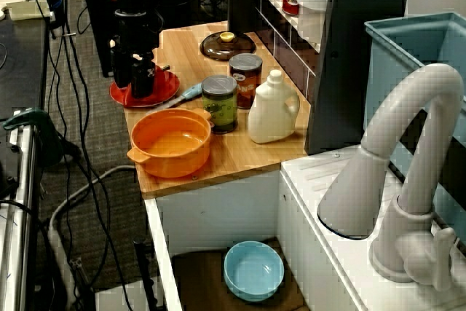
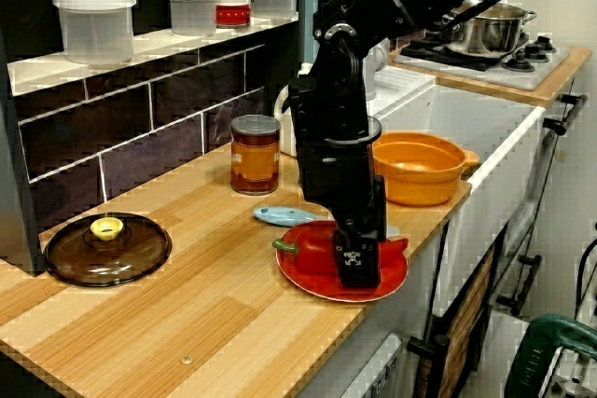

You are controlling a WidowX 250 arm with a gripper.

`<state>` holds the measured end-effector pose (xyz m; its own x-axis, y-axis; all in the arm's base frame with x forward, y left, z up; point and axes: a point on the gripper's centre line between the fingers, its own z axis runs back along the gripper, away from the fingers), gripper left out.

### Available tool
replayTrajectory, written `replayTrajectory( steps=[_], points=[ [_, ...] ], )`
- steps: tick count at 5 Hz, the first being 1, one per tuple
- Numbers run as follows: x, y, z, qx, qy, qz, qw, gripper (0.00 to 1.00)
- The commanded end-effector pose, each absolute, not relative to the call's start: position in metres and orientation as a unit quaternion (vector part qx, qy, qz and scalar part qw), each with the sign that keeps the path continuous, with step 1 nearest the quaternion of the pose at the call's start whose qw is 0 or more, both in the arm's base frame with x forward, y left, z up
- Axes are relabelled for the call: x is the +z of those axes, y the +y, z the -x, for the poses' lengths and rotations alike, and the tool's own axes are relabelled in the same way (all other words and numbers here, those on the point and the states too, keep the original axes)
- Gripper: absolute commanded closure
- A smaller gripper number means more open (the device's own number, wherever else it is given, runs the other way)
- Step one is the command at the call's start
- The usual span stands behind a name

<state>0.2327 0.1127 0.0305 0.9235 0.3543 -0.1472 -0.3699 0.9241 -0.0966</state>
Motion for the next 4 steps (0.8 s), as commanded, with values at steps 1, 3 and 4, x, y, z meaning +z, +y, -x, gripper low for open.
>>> replayTrajectory(
  steps=[1, 3, 4],
  points=[
    [0.031, 0.119, -0.23, 0.184, 0.031, 0.038, 0.982, 0.27],
    [0.014, 0.122, -0.23, 0.201, 0.041, 0.034, 0.978, 1.0],
    [0.017, 0.132, -0.236, 0.213, 0.056, 0.051, 0.974, 1.0]
  ],
)
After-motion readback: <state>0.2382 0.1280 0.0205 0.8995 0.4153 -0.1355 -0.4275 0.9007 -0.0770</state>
